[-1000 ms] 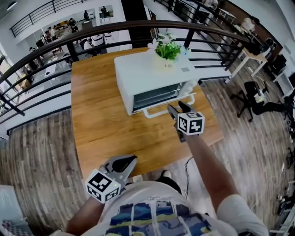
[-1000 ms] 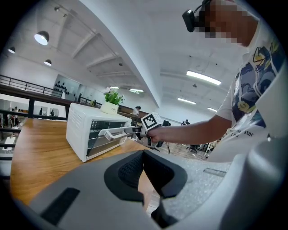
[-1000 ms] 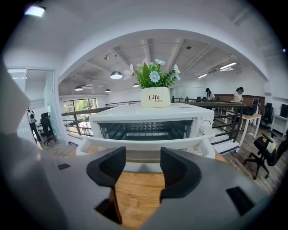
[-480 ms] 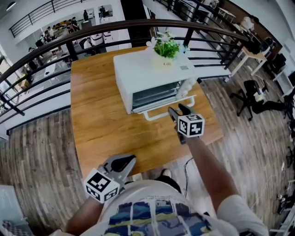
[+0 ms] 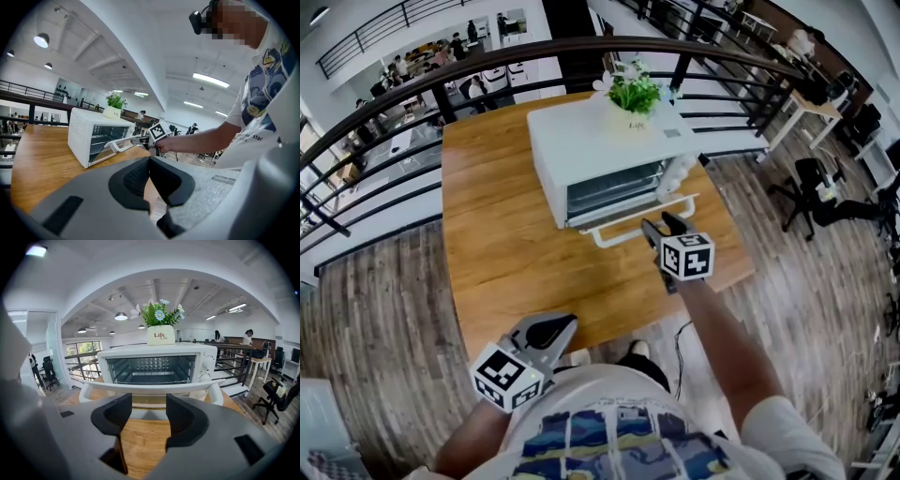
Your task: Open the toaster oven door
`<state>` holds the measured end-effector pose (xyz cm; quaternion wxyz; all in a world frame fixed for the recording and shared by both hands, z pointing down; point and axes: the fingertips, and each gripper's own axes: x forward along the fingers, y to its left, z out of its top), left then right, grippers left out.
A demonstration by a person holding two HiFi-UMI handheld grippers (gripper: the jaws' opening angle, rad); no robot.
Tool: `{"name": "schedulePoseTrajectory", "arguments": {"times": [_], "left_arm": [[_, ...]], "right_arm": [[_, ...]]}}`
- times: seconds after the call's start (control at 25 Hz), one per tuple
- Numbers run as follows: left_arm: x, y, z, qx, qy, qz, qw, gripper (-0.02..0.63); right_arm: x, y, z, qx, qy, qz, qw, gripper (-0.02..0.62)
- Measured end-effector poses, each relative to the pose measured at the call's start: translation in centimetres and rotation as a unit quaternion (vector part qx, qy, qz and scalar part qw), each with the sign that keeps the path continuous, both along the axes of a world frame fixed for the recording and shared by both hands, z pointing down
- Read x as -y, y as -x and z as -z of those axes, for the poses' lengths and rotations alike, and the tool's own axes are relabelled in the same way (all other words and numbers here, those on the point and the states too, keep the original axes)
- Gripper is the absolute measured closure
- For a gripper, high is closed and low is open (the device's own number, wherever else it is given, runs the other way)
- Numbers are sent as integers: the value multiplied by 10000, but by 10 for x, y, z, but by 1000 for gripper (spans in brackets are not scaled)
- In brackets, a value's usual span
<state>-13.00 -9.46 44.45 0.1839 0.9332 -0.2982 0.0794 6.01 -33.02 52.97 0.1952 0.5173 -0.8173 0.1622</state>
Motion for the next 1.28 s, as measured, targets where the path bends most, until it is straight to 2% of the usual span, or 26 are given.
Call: {"name": "schedulePoseTrajectory", "arguments": {"times": [1.28], "left_arm": [[-10,-7,-5,11,65,-109,9999,604]], "right_arm": [[-35,-17,-47,-41,159,-124,9998,383]]}}
